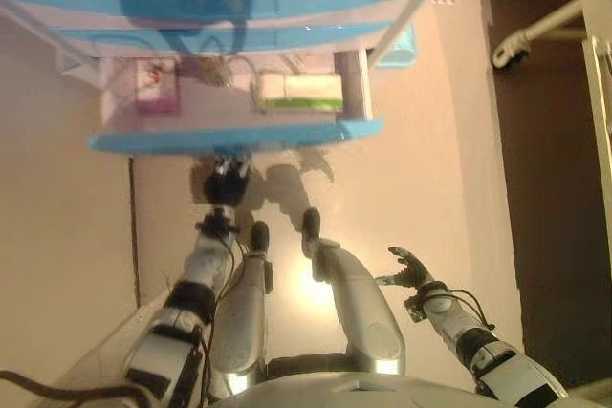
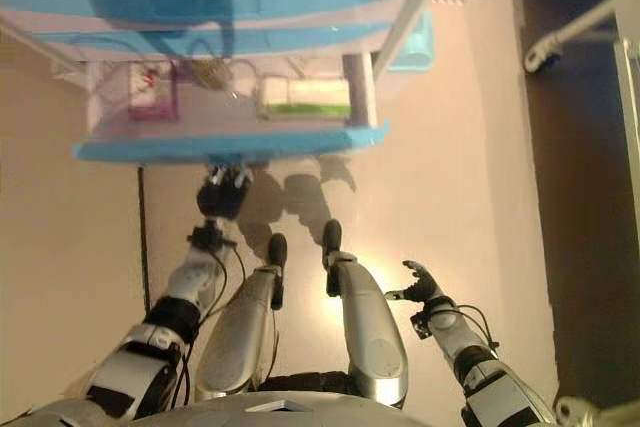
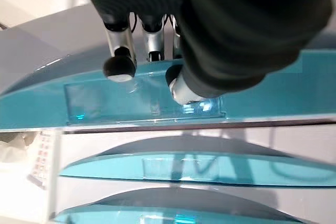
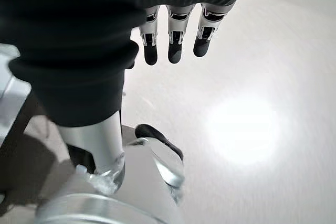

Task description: Open the drawer and pick up the medicine

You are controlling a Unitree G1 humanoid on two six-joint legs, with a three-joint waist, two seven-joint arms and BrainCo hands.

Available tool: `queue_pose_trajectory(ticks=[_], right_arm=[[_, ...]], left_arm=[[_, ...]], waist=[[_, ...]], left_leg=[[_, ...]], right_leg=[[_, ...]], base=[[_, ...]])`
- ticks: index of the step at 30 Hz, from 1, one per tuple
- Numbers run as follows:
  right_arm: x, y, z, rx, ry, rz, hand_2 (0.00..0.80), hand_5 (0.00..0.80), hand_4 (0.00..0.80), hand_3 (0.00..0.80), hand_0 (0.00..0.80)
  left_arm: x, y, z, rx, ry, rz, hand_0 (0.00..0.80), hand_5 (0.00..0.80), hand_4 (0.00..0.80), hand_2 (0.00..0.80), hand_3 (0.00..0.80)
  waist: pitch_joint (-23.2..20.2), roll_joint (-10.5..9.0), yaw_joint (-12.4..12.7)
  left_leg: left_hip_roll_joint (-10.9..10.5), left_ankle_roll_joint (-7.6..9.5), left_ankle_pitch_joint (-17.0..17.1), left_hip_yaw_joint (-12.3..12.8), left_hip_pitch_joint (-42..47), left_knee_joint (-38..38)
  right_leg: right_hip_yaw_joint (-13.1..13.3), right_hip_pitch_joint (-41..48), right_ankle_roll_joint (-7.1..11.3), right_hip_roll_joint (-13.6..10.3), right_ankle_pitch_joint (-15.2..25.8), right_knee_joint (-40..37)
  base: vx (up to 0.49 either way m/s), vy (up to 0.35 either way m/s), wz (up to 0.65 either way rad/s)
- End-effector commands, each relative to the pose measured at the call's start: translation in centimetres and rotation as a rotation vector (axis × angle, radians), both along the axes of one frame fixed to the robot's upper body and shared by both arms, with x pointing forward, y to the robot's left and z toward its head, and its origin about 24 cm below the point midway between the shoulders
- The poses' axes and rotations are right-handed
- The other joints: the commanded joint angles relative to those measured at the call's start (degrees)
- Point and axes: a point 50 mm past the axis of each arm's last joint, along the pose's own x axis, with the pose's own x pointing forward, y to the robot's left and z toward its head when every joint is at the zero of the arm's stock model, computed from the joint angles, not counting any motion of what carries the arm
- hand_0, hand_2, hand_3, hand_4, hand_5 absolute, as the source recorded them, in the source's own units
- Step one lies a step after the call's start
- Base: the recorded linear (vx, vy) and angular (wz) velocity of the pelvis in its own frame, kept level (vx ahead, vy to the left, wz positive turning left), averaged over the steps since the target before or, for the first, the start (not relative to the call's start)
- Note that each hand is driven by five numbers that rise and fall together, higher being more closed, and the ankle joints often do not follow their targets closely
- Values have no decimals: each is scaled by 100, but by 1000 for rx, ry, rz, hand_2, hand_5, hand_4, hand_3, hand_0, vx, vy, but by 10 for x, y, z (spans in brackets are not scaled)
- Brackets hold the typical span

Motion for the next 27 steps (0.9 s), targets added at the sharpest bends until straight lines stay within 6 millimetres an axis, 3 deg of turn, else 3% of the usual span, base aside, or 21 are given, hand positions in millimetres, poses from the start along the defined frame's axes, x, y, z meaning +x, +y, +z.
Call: queue_pose_trajectory(ticks=[1,6,11,16,20,21,22,24,27], right_arm=[[-15,-33,1,-41,14,-50,0,0,0,0,0],[-22,-52,1,-63,56,-86,0,0,0,0,0],[-29,-65,0,-71,100,-126,0,0,0,0,0],[-33,-70,-2,-63,106,-162,0,0,0,0,0],[-39,-69,-6,-50,113,-177,0,0,0,0,0],[-42,-68,-7,-48,116,-181,0,0,0,0,0],[-44,-66,-9,-48,118,-184,0,0,0,0,0],[-50,-64,-12,-58,121,-195,0,0,0,0,0],[-56,-65,-15,-96,119,-204,0,0,0,0,0]], left_arm=[[-16,25,61,25,-531,-5,800,800,800,800,800],[-65,57,8,16,-326,6,800,800,800,800,800],[-115,64,-43,38,-62,-41,800,800,800,800,800],[-147,63,-78,120,182,-60,800,800,800,800,800],[-157,63,-94,258,352,-56,800,800,800,800,800],[-160,68,-102,372,478,-41,618,618,618,618,618],[-164,71,-109,466,590,-28,0,0,0,0,0],[-174,79,-123,642,810,-9,0,0,0,0,0],[-188,89,-134,821,1004,-22,0,0,0,0,0]], waist=[[-595,658,630],[-841,822,933],[-1127,942,1113],[-1309,1019,1107],[-1432,1006,1053],[-1467,991,1030],[-1500,981,1003],[-1551,948,942],[-1592,913,862]], left_leg=[[-201,88,204,0,-287,-170],[-176,8,385,-205,5,-499],[-235,-67,487,-324,329,-812],[-298,-96,498,-352,532,-943],[-334,-79,446,-337,635,-946],[-343,-69,422,-342,662,-943],[-359,-49,409,-346,684,-946],[-378,-21,382,-333,727,-949],[-392,21,373,-337,787,-995]], right_leg=[[-256,451,171,9,-605,366],[-482,938,171,-6,-587,-38],[-648,1347,208,-32,-530,-430],[-725,1534,255,-79,-451,-643],[-738,1606,283,-105,-410,-720],[-744,1616,295,-118,-403,-725],[-738,1623,304,-119,-396,-727],[-722,1642,315,-116,-407,-721],[-678,1652,325,-102,-420,-702]], base=[[-7,-97,43],[23,-78,30],[55,-25,17],[57,58,13],[78,68,10],[88,62,0],[89,56,4],[87,46,3],[85,51,-1]])
